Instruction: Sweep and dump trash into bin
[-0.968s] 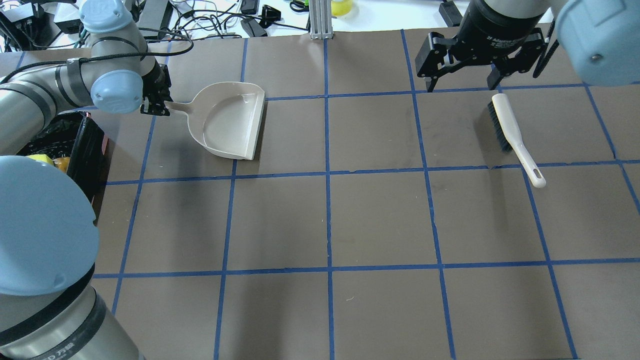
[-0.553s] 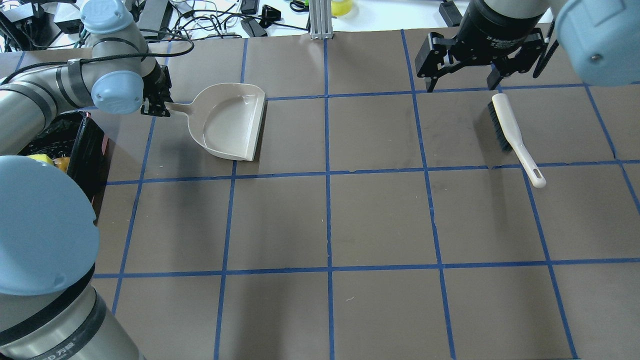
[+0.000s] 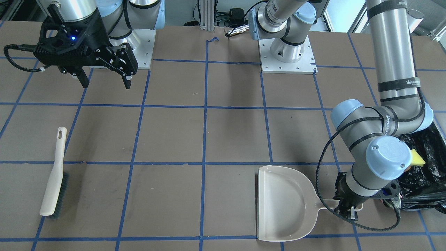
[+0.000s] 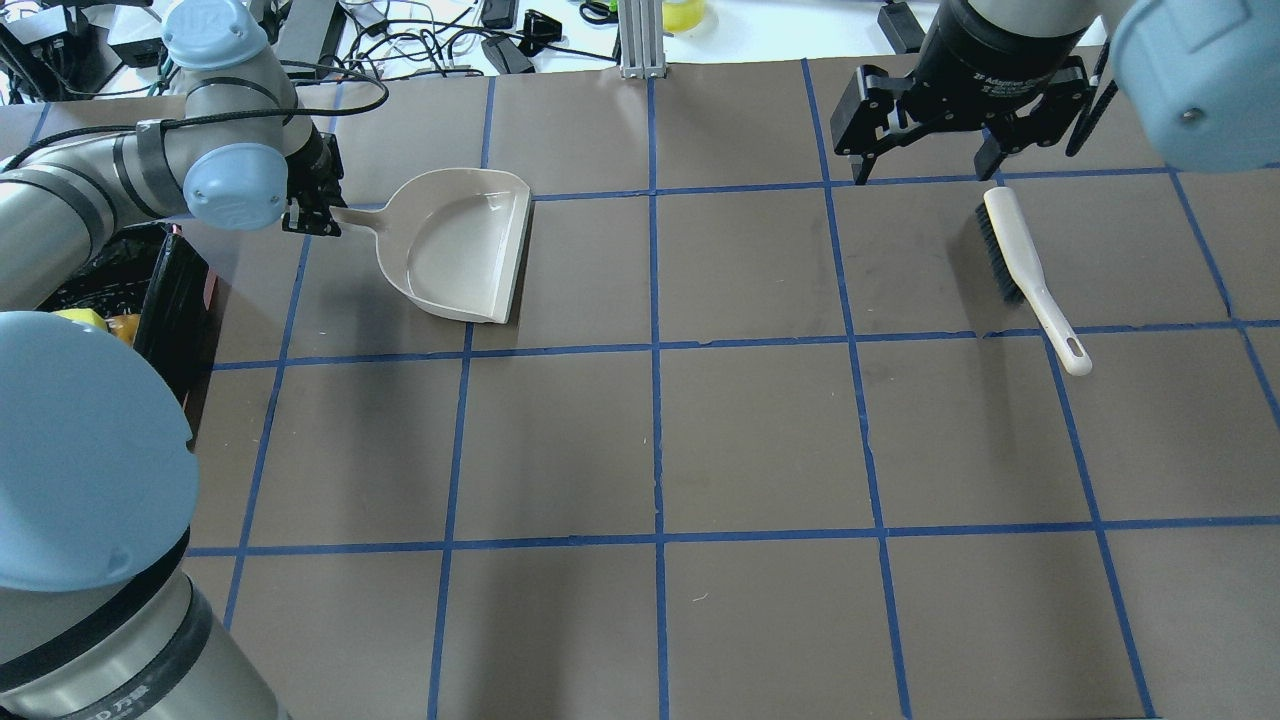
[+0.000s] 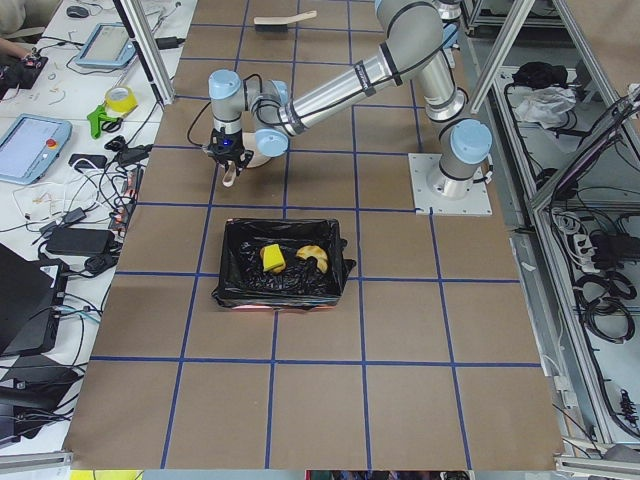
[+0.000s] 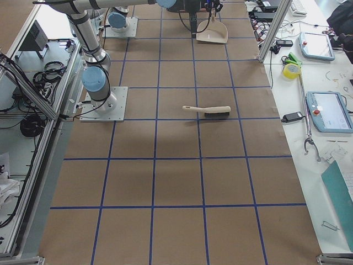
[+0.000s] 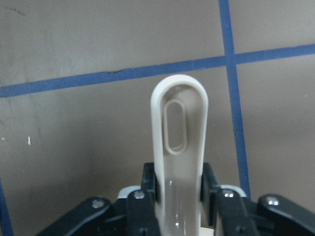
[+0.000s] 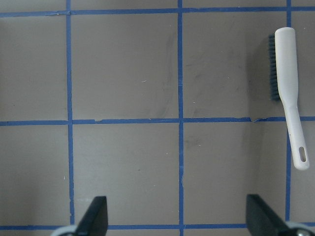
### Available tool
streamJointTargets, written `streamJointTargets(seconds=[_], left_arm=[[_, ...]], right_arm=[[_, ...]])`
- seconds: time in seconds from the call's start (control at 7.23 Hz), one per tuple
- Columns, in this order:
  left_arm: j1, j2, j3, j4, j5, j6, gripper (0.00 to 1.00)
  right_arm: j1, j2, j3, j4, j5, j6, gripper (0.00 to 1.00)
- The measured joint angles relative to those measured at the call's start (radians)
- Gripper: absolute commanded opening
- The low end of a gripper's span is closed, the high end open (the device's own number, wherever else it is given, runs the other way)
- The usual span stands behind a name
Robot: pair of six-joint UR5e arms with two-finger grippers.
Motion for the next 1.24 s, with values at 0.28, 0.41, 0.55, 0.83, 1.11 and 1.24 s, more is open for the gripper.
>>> streamJointTargets(seconds=[0.28, 0.41, 0.55, 0.83, 1.11, 1.24], left_arm=[[0.001, 0.001, 0.000, 0.000, 0.005, -0.002, 0.57], [0.001, 0.003, 0.000, 0.000, 0.012, -0.003, 0.63], [0.001, 0.005, 0.000, 0.000, 0.020, -0.004, 0.70], [-0.001, 0.017, -0.001, -0.003, 0.023, -0.010, 0.70], [-0.011, 0.054, 0.001, -0.012, 0.018, -0.007, 0.70], [-0.020, 0.085, 0.001, -0.015, 0.015, 0.011, 0.80]], right_arm=[[0.000, 0.000, 0.000, 0.000, 0.000, 0.000, 1.00], [0.000, 0.000, 0.000, 0.000, 0.000, 0.000, 1.00], [0.000, 0.001, 0.000, 0.000, 0.000, 0.000, 1.00], [0.000, 0.000, 0.000, 0.000, 0.000, 0.000, 1.00], [0.000, 0.000, 0.001, 0.000, 0.000, 0.000, 1.00], [0.000, 0.000, 0.001, 0.000, 0.000, 0.000, 1.00]])
